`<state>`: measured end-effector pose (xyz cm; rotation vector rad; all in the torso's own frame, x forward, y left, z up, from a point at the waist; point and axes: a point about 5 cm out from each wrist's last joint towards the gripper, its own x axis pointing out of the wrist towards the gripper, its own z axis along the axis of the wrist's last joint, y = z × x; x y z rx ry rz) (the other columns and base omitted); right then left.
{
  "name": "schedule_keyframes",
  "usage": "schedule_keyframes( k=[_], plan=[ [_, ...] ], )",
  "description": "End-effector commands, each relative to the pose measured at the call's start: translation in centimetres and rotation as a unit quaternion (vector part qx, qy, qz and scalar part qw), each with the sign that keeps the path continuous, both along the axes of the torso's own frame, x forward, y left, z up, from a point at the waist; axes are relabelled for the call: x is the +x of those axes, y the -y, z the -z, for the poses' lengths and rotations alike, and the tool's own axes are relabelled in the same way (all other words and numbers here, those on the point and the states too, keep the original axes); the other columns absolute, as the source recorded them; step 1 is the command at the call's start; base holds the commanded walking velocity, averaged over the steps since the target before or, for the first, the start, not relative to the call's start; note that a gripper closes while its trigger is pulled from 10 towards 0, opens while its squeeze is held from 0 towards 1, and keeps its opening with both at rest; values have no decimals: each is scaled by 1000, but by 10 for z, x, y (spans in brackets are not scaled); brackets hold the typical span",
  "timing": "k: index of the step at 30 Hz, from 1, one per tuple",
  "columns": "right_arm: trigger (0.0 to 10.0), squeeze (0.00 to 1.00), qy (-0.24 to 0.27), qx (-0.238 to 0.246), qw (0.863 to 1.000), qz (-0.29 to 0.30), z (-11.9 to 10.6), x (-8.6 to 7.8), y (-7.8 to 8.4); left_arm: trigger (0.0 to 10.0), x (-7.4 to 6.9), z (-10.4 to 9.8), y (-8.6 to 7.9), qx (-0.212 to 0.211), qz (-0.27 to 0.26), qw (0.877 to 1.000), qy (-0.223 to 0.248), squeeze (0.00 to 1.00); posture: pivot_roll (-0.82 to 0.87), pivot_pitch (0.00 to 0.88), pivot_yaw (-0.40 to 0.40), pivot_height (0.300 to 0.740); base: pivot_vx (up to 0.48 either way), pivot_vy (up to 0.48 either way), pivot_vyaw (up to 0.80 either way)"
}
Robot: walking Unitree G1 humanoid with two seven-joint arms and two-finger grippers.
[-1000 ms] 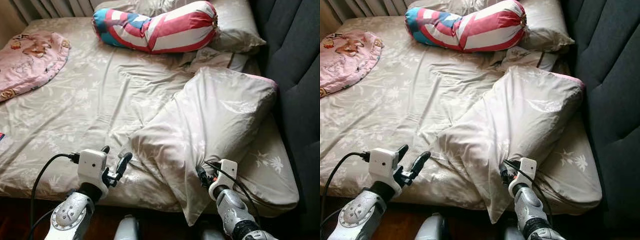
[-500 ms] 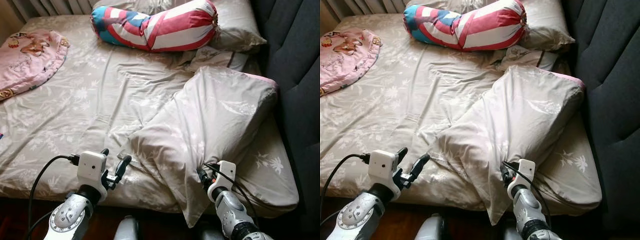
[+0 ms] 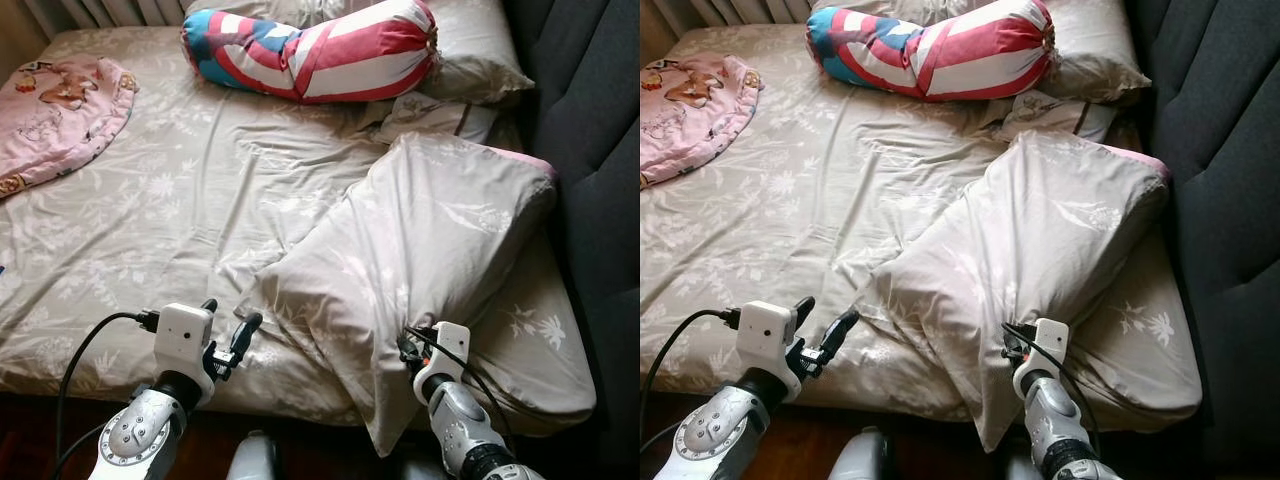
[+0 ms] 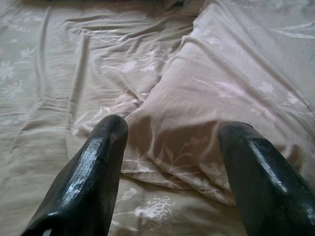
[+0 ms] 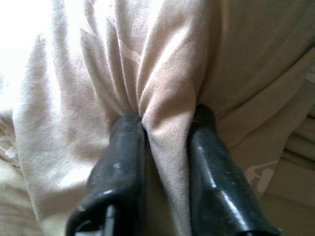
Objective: Clean up the room
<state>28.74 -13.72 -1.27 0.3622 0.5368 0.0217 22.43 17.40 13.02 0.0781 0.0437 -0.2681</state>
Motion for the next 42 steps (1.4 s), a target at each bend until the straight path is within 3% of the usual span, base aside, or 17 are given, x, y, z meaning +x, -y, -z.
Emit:
schedule_keyframes(
  k=[1, 21, 30, 31, 32, 35, 37, 39, 40, 42],
  plan=[
    [0, 0, -56, 15, 998, -37, 19, -21, -22, 10000, -2, -2, -1, 7, -3, 1000, 2, 0, 89, 252, 81, 660, 0, 0, 0],
    [0, 0, -50, -10, 998, -30, 14, -13, -16, 10000, 15, 0, 5, 0, -3, 1000, 15, 0, 59, 192, 63, 660, 0, 0, 0],
    [0, 0, -64, -46, 997, -10, 16, -15, -2, 10000, 29, 4, 10, -7, -4, 1000, 25, 0, 13, 133, 49, 660, 0, 0, 0],
    [10000, 0, -63, -64, 996, 5, 16, -15, 8, 10000, 33, 5, 12, -8, -3, 1000, 27, 0, 7, 120, 45, 660, 0, 0, 0],
    [10000, 0, -63, -64, 996, 5, 16, -15, 8, 10000, 33, 5, 12, -8, -3, 1000, 27, 0, 7, 120, 45, 660, 0, 0, 0],
    [10000, 0, -49, -112, 991, 59, 10, -11, 38, 10000, 42, 6, 14, -13, -6, 999, 35, 0, -24, 91, 36, 660, 0, 0, 0],
    [10000, 0, -46, -120, 989, 68, 8, -10, 43, 10000, 43, 6, 14, -14, -6, 999, 36, 0, -27, 88, 35, 660, 0, 0, 0],
    [10000, 0, -37, -145, 982, 118, 2, -9, 67, 10000, 47, 7, 15, -15, -7, 999, 38, 0, -43, 68, 32, 660, 0, 0, 0],
    [10000, 0, -37, -145, 982, 118, 2, -9, 67, 10000, 47, 7, 15, -15, -7, 999, 38, 0, -43, 68, 32, 660, 0, 0, 0],
    [10000, 0, -21, -180, 967, 177, -8, -11, 97, 10000, 50, 8, 16, -18, -7, 999, 42, 0, -58, 49, 30, 660, 0, 0, 0]
  ],
)
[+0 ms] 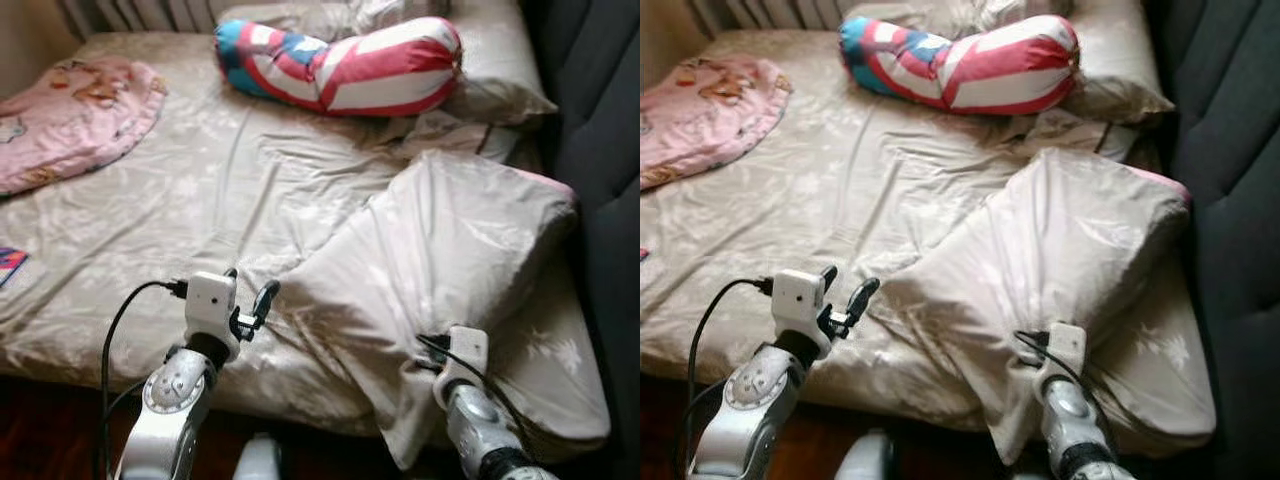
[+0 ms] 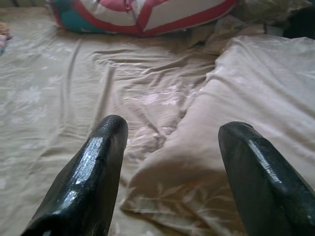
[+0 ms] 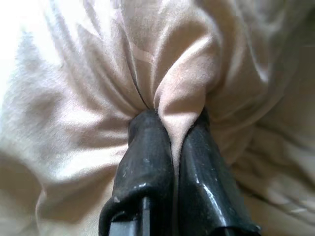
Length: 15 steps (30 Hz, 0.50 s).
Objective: Clean up the room
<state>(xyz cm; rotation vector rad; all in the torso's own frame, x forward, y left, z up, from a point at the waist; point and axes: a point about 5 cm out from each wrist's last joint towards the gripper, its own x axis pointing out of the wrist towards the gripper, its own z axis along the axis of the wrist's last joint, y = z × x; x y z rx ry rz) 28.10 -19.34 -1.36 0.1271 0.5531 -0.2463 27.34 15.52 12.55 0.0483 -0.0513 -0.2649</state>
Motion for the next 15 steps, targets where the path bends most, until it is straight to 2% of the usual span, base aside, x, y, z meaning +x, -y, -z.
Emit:
schedule_keyframes(
  k=[1, 2, 3, 5, 6, 9, 13, 15],
  plan=[
    [10000, 0, 27, -61, 993, 100, -14, -5, 52, 10000, 2, 4, -2, 3, -7, 1000, -1, 0, -58, 49, 30, 660, 0, 0, 0],
    [10000, 0, 36, -77, 990, 115, -19, -5, 61, 10000, 3, 4, -2, 2, -7, 1000, 0, 0, -64, 43, 29, 660, 0, 0, 0],
    [10000, 0, 55, -117, 981, 147, -32, -6, 81, 10000, 4, 4, -1, 2, -6, 1000, 2, 0, -71, 36, 30, 660, 0, 0, 0],
    [10000, 0, 73, -148, 972, 170, -44, -5, 96, 10000, 6, 4, -1, 1, -6, 1000, 3, 0, -77, 31, 30, 660, 0, 0, 0],
    [10000, 0, 89, -171, 963, 189, -55, -4, 107, 10000, 7, 5, 0, 1, -5, 1000, 5, 0, -84, 26, 32, 660, 0, 0, 0],
    [10000, 0, 106, -202, 950, 215, -72, -4, 122, 10000, 9, 5, 0, 1, -5, 1000, 7, 0, -88, 25, 34, 660, 0, 0, 0],
    [10000, 0, 137, -264, 918, 262, -110, -5, 155, 10000, 11, 5, 0, 1, -5, 1000, 9, 0, -96, 27, 39, 660, 0, 0, 0],
    [10000, 0, 144, -287, 907, 275, -124, -6, 166, 10000, 12, 5, -1, 1, -5, 1000, 11, 0, -103, 29, 41, 660, 0, 0, 0]
  ],
)
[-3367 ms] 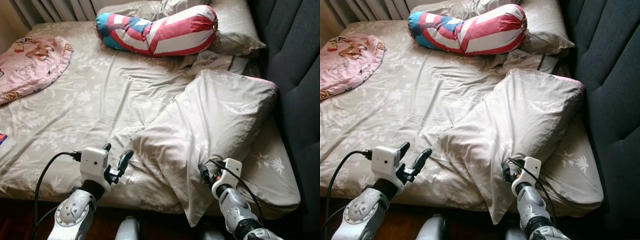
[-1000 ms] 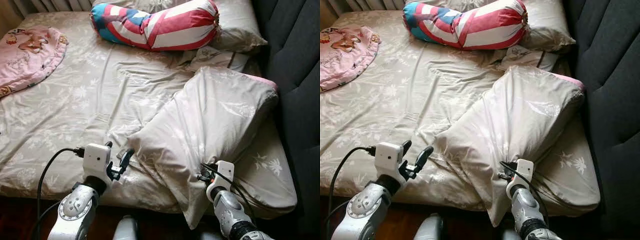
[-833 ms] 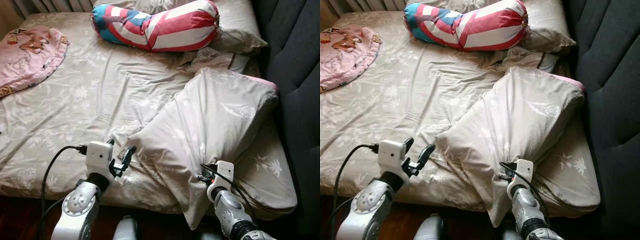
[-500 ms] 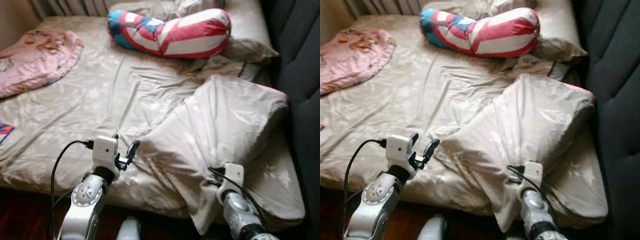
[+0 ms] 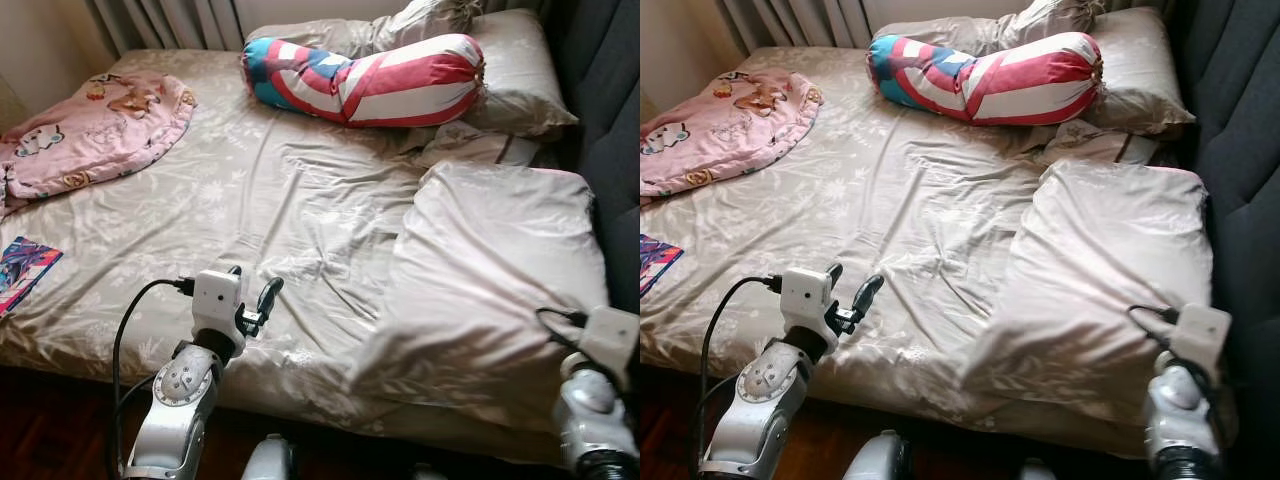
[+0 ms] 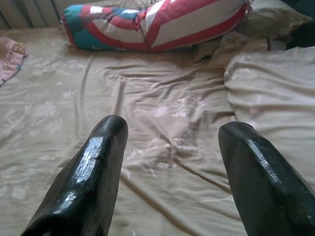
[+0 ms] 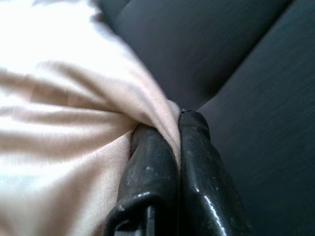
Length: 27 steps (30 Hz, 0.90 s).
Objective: Clean up the room
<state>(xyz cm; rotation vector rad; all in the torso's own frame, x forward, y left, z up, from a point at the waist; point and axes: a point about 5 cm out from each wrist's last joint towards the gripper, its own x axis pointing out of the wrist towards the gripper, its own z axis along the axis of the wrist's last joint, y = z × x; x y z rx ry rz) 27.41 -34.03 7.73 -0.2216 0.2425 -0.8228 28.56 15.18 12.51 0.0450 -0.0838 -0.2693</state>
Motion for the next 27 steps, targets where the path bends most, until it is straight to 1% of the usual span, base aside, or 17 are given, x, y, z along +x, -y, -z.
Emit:
schedule_keyframes(
  k=[1, 3, 4, 7, 8, 11, 12, 14, 15, 17, 18, 20, 22, 23, 24, 25, 27],
  plan=[
    [10000, 0, 52, -59, 996, 46, -42, 0, 26, 10000, 0, 5, -4, 4, -7, 1000, -5, 0, -105, 29, 41, 660, 0, 0, 0],
    [10000, 0, 53, -62, 995, 48, -44, -1, 28, 10000, 0, 5, -4, 4, -7, 1000, -5, 0, -105, 29, 41, 660, 0, 0, 0],
    [10000, 0, 56, -64, 995, 58, -48, -3, 34, 10000, 1, 5, -4, 4, -7, 1000, -3, 0, -109, 32, 42, 660, 0, 0, 0],
    [10000, 0, 53, -65, 994, 67, -48, -7, 38, 10000, 1, 6, -4, 4, -7, 1000, -3, 0, -106, 34, 43, 660, 0, 0, 0],
    [10000, 0, 53, -60, 994, 69, -47, -7, 37, 10000, 1, 6, -4, 4, -7, 1000, -2, 0, -106, 35, 44, 660, 0, 0, 0],
    [10000, 0, 44, -35, 997, 59, -36, -7, 28, 10000, 1, 7, -4, 5, -7, 1000, -2, 0, -105, 36, 45, 660, 0, 0, 0],
    [10000, 0, 39, -5, 998, 48, -26, -5, 18, 10000, 2, 7, -4, 7, -6, 1000, -1, 0, -105, 36, 45, 660, 0, 0, 0],
    [10000, 0, 27, 20, 999, 29, -17, -3, 8, 10000, 2, 7, -4, 8, -6, 1000, 0, 0, -100, 38, 47, 660, 0, 0, 0],
    [10000, 0, 23, 37, 999, 21, -11, -2, 0, 10000, 2, 7, -4, 8, -6, 1000, 0, 0, -99, 37, 47, 660, 0, 0, 0],
    [10000, 0, 11, 72, 997, 7, -2, 0, -8, 10000, 2, 7, -5, 9, -7, 1000, 1, 0, -95, 37, 47, 660, 0, 0, 0],
    [10000, 0, 11, 72, 997, 7, -2, 0, -8, 10000, 2, 7, -5, 9, -7, 1000, 1, 0, -95, 37, 47, 660, 0, 0, 0],
    [10000, 0, 6, 95, 995, 4, 6, 0, -12, 10000, 3, 7, -5, 10, -8, 1000, 2, 0, -94, 38, 45, 660, 0, 0, 0],
    [10000, 0, 7, 92, 996, 10, 5, -1, -10, 10000, 3, 7, -5, 10, -8, 1000, 3, 0, -92, 36, 45, 660, 0, 0, 0],
    [10000, 416, 12, 85, 996, 15, 2, -2, -7, 10000, 3, 7, -5, 10, -9, 1000, 3, 0, -93, 36, 44, 660, 0, 0, 0],
    [10000, 416, 15, 82, 996, 18, 1, -2, -5, 10000, 3, 7, -5, 10, -9, 1000, 4, 0, -93, 36, 44, 660, 0, 0, 0],
    [10000, 1000, 20, 79, 996, 17, -1, -2, -5, 10000, 3, 7, -6, 10, -9, 1000, 4, 0, -93, 36, 44, 660, 0, 0, 0],
    [10000, 1000, 61, 57, 996, -18, -14, 6, -14, 10000, 3, 8, -6, 10, -9, 1000, 2, 0, -101, 38, 45, 660, 0, 0, 0]
  ],
)
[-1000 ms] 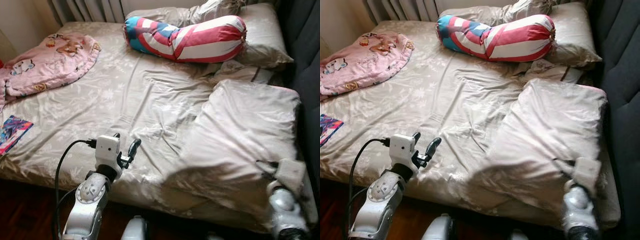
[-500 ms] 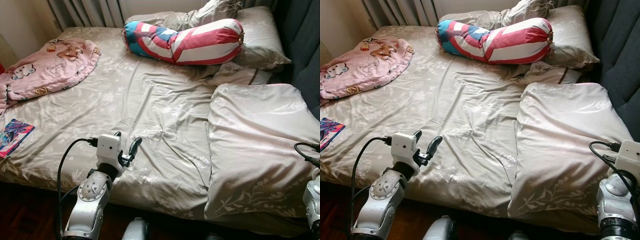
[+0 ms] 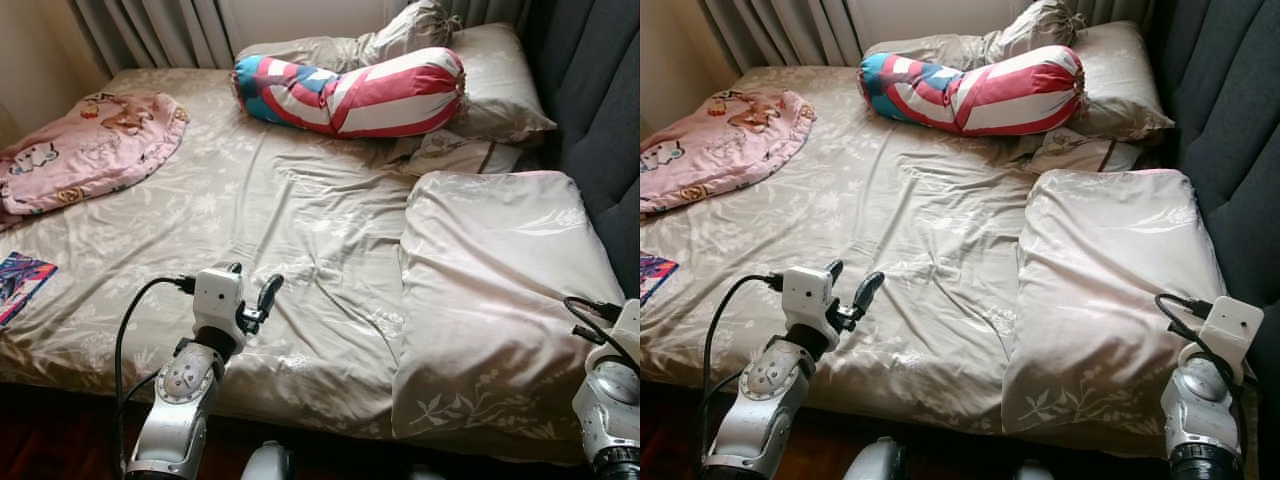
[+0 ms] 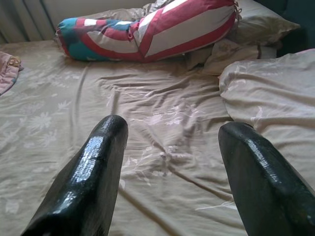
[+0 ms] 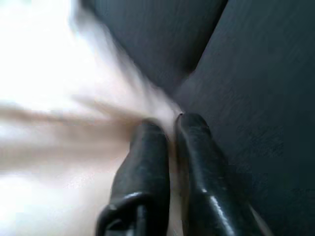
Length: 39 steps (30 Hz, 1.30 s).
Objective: Clean up the room
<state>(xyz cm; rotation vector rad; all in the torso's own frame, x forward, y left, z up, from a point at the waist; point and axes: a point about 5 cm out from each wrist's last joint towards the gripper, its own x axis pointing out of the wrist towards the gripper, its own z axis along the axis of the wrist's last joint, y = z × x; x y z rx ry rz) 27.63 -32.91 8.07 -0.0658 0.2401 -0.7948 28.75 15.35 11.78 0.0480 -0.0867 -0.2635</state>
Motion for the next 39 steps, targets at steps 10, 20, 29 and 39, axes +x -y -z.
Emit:
schedule_keyframes(
  k=[10, 20, 29, 39],
  plan=[
    [10000, 1000, 101, -4, 980, -170, -21, 27, -54, 10000, 2, 3, -3, 6, -6, 1000, -2, 0, -102, 37, 42, 660, 0, 0, 0],
    [10000, 0, 11, 131, 940, -315, 49, 16, -133, 10000, 0, 56, -31, -24, -49, 992, -111, 0, -109, 20, 43, 660, 0, 0, 0],
    [10000, 0, -17, 198, 928, -315, 85, -11, -131, 10000, -4, 84, -34, -60, -71, 982, -165, 0, -105, 10, 18, 660, 0, 0, 0],
    [10000, 0, -70, 216, 927, -299, 110, -28, -131, 10000, -19, 129, -34, -62, -99, 954, -276, 0, -109, 0, 1, 700, 0, 0, 0]
  ],
)
